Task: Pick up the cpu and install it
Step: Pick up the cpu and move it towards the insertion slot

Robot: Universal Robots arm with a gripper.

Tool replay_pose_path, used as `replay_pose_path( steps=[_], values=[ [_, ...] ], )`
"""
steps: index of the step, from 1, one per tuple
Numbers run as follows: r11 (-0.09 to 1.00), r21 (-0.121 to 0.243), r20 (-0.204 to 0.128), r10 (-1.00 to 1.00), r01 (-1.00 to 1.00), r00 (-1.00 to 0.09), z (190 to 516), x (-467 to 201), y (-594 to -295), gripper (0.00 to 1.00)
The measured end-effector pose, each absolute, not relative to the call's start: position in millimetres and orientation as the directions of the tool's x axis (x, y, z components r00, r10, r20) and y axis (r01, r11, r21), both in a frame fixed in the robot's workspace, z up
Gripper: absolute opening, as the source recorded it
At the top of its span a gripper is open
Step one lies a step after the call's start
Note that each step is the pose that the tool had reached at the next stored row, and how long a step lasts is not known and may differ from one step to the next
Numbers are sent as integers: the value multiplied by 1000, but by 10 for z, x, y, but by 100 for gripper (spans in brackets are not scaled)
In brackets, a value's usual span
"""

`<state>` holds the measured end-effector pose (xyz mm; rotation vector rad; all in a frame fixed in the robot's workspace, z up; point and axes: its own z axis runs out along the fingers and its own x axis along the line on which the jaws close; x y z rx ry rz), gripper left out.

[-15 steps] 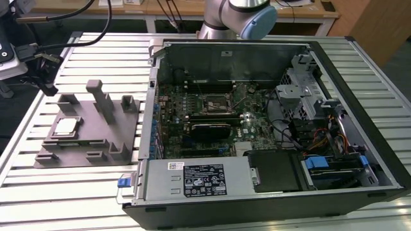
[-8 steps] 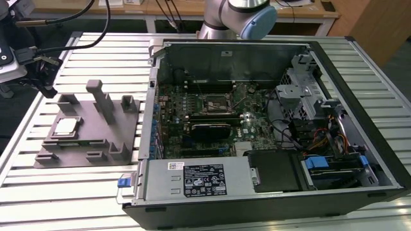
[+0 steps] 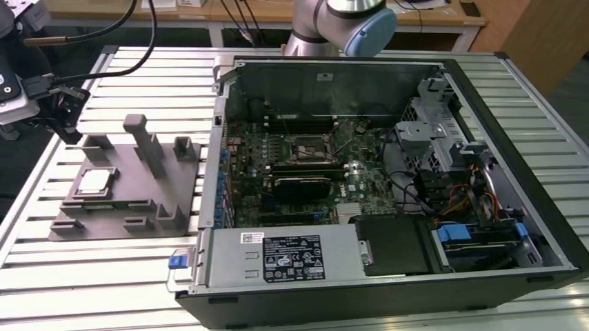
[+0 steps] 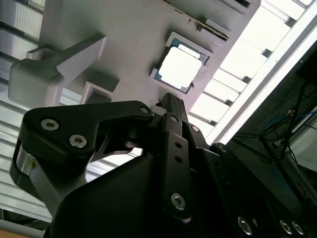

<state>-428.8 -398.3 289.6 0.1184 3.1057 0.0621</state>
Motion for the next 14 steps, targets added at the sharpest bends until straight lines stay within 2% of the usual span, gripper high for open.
replay_pose_path(
  steps=[14],
  values=[
    [996,41,-31,77,75,-997,2736,-4377,-3983,11]
  ],
)
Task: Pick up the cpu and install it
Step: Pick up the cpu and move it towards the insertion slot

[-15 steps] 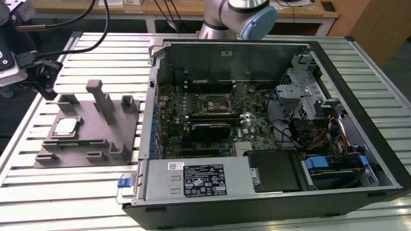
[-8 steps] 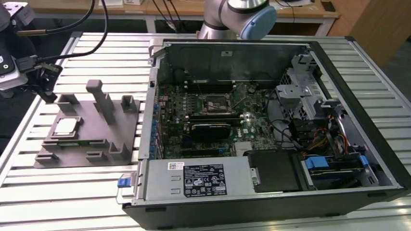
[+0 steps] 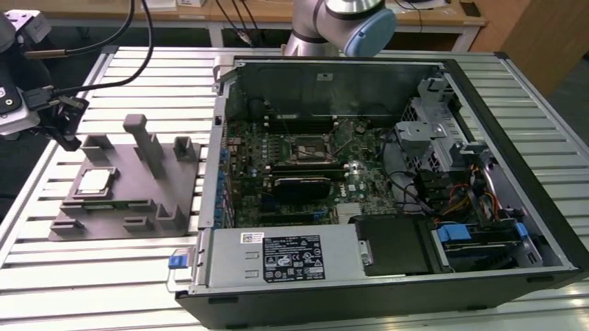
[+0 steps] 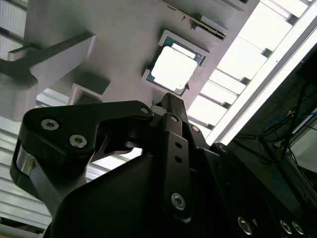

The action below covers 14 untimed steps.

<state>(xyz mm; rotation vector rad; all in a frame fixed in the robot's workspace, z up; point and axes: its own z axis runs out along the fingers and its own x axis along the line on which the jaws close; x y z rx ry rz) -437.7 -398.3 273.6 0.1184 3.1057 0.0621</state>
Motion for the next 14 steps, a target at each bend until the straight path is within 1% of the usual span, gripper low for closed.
replay_pose_path(
  steps=[14],
  values=[
    [996,41,-31,77,75,-997,2583,-4465,-3983,11]
  ],
)
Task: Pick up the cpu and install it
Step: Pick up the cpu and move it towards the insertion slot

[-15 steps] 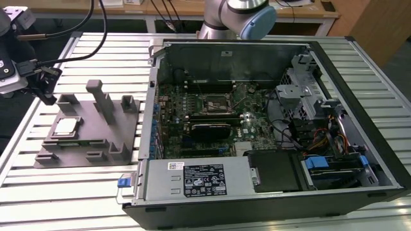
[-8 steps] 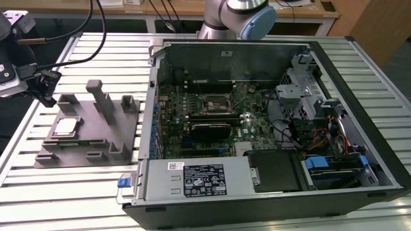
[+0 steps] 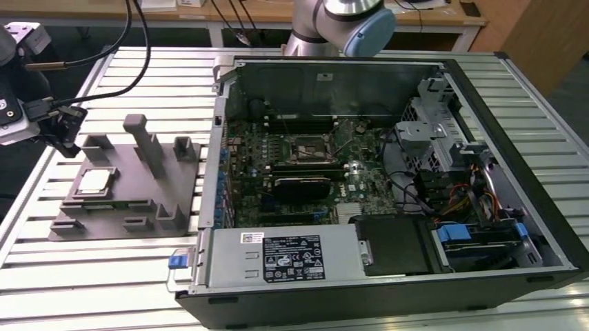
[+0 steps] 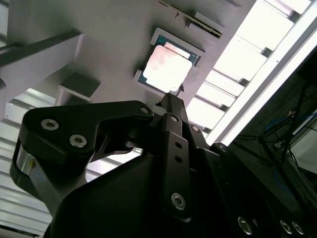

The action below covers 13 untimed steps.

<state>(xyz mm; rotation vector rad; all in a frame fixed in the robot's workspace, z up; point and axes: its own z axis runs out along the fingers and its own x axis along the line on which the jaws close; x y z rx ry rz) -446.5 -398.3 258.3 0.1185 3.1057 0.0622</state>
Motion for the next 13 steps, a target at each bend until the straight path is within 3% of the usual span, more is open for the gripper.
replay_pose_path(
  steps=[13],
  values=[
    [996,41,-30,77,76,-997,2363,-4486,-3983,11]
  ],
)
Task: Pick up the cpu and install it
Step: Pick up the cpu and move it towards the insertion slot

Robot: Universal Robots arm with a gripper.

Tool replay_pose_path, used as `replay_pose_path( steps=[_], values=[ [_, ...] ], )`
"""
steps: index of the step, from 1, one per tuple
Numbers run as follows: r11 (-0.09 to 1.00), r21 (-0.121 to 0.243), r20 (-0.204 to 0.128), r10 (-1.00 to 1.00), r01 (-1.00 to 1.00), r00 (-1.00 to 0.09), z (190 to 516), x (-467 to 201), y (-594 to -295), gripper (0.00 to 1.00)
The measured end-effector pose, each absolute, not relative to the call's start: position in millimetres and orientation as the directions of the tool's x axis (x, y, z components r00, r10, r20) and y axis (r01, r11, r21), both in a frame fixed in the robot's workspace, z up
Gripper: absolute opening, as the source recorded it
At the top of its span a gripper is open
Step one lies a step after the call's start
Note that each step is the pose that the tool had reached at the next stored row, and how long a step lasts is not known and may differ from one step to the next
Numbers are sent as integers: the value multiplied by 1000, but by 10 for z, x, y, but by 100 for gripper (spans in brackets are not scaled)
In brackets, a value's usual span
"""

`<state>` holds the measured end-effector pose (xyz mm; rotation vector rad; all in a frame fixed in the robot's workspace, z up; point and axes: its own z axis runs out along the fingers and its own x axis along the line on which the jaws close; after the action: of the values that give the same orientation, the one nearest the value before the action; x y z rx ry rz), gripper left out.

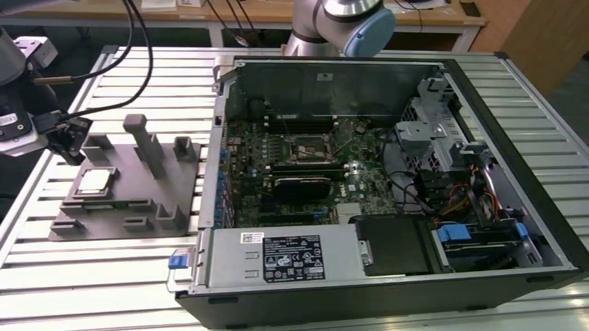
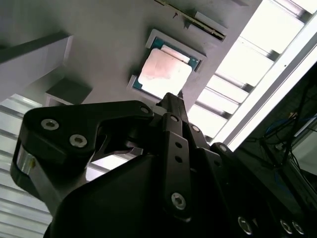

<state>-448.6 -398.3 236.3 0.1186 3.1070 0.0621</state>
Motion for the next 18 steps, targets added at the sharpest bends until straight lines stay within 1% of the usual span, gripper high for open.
replay_pose_path(
  steps=[18],
  values=[
    [996,41,-25,77,76,-997,2088,-4486,-3985,11]
  ],
)
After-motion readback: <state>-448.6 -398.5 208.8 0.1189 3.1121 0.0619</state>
